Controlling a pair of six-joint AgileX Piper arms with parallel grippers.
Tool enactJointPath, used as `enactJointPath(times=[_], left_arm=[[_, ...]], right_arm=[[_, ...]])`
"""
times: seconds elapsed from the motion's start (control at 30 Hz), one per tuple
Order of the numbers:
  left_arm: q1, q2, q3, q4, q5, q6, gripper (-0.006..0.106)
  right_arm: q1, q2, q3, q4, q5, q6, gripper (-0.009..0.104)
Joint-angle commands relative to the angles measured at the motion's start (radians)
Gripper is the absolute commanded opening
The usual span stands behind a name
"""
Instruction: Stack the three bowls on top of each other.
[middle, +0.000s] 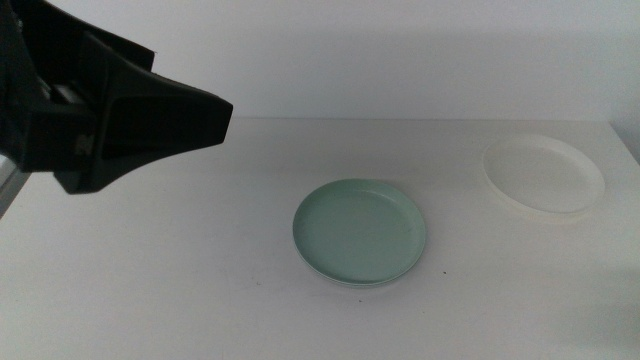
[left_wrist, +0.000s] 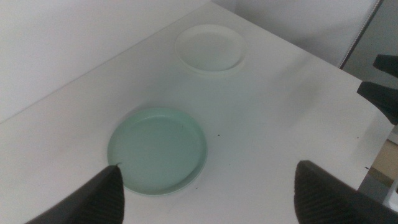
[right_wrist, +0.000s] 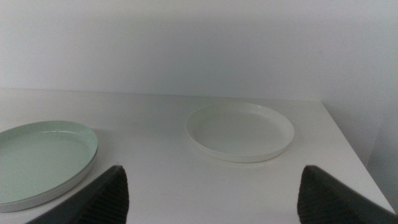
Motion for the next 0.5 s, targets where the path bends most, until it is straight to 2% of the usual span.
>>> enactJointPath(times=[0.0,0.47], left_arm=[[0.001,-0.003,0.0,-0.001,-0.005,-0.005,0.094],[0.001,-0.003,0.0,-0.001,-0.098,-0.005,0.094]], right_arm=[[-0.004,-0.004,0.004,-0.007,-0.012,-0.003,0.081],[-0.004,-0.004,0.004,-0.007,-0.012,-0.003,0.081]])
